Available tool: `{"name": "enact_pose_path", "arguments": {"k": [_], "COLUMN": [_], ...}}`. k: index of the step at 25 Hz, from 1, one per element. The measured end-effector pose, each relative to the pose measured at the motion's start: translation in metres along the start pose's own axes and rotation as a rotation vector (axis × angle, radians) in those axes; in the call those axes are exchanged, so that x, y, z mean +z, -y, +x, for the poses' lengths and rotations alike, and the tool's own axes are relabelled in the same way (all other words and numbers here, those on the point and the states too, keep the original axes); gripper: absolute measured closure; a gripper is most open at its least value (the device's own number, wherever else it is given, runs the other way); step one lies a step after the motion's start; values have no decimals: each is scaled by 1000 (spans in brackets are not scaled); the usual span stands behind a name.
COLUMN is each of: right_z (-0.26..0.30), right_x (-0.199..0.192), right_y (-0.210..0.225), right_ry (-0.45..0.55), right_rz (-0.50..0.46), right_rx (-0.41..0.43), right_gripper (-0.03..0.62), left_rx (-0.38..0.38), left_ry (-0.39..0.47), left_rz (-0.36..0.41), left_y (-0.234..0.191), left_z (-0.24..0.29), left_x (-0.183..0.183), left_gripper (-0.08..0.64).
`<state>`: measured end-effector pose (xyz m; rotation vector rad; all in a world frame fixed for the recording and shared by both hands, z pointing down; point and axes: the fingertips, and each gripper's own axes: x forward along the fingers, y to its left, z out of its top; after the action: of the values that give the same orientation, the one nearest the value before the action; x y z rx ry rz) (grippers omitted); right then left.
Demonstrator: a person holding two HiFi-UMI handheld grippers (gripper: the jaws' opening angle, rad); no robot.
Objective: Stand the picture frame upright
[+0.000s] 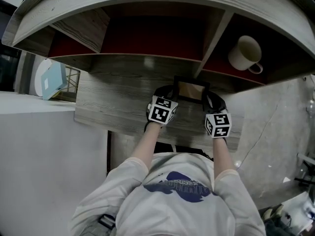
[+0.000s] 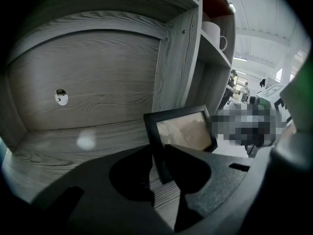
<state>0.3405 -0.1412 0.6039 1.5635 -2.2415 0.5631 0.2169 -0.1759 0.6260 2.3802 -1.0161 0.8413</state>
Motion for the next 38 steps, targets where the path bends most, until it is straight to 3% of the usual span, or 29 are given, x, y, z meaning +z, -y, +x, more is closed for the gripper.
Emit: {"name": "enact_pose_path", "arguments": {"k": [38], "right_z": [20], "right_x": [-23], "right_y": [13], "right_ry": [-70], "right_rz": [-106], "right_rx": [-20], "right_gripper": [518], "left_rx": [-4], "left_ry": [-3], "left_rz": [34], "left_y": [-3], "left_z": [22], "left_x": [-8], "left_gripper": [483]}}
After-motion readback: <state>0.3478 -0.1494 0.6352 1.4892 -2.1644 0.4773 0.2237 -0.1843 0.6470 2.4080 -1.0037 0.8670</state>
